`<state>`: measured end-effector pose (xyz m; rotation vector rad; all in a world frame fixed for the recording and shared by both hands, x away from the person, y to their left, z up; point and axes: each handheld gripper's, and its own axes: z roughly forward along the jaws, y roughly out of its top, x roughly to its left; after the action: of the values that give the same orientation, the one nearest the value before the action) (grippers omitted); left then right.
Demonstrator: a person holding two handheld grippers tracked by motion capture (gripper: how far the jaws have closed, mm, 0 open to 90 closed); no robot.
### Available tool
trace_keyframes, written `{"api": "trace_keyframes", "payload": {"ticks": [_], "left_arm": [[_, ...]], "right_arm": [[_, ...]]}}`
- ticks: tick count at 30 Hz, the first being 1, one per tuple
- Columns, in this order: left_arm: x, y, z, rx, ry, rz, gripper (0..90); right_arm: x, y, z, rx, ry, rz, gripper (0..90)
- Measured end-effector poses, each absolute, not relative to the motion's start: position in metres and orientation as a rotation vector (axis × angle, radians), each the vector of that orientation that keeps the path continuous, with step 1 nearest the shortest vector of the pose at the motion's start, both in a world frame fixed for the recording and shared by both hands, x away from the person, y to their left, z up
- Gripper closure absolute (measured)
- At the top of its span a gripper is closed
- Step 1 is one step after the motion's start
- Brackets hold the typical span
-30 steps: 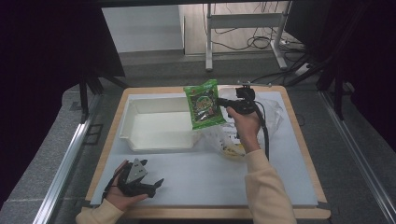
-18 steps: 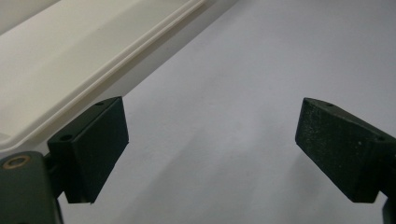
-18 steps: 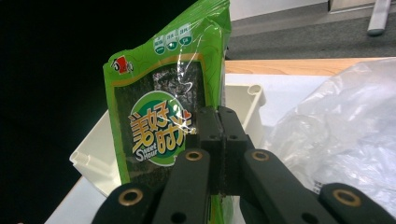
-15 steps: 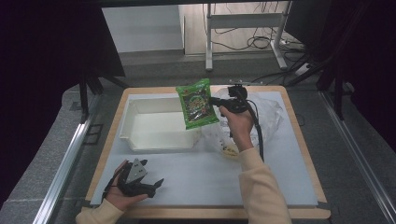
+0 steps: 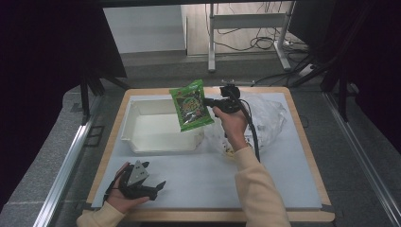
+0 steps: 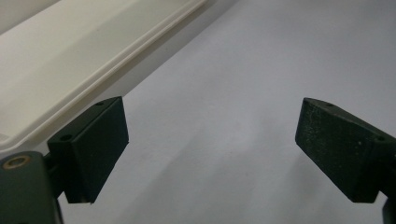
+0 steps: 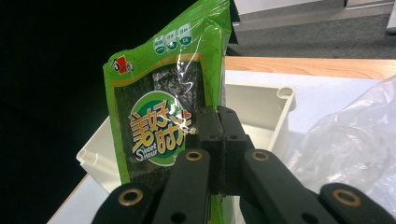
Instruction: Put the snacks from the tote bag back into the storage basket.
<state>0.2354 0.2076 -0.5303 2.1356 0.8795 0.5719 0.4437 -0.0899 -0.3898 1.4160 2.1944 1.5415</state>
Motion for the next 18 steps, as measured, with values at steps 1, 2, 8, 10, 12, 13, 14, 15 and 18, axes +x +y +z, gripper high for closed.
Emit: {"api": "trace_keyframes", "payload": {"ticks": [1, 2, 8, 10, 12, 13, 14, 15, 18], "left_arm": [[0.235, 0.208, -0.53, 2.135, 0.88, 0.572, 9.5], [0.235, 0.208, -0.53, 2.134, 0.879, 0.571, 9.5], [0.235, 0.208, -0.53, 2.132, 0.88, 0.57, 9.5], [0.235, 0.209, -0.53, 2.137, 0.878, 0.571, 9.5], [0.235, 0.209, -0.53, 2.137, 0.878, 0.571, 9.5], [0.235, 0.209, -0.53, 2.138, 0.879, 0.571, 9.5], [0.235, 0.209, -0.53, 2.138, 0.879, 0.571, 9.5], [0.235, 0.209, -0.53, 2.138, 0.879, 0.571, 9.5], [0.235, 0.209, -0.53, 2.138, 0.879, 0.571, 9.5]], "right_arm": [[0.444, -0.088, -0.39, 1.417, 2.198, 1.541, 89.6], [0.444, -0.087, -0.39, 1.419, 2.198, 1.543, 89.6], [0.446, -0.079, -0.392, 1.412, 2.214, 1.546, 89.6], [0.447, -0.075, -0.393, 1.411, 2.217, 1.548, 89.6], [0.447, -0.072, -0.395, 1.409, 2.223, 1.545, 89.7], [0.447, -0.07, -0.396, 1.41, 2.228, 1.54, 89.6], [0.447, -0.07, -0.396, 1.41, 2.228, 1.54, 89.6], [0.448, -0.067, -0.398, 1.407, 2.236, 1.532, 89.7], [0.448, -0.064, -0.399, 1.407, 2.241, 1.531, 89.6]]}}
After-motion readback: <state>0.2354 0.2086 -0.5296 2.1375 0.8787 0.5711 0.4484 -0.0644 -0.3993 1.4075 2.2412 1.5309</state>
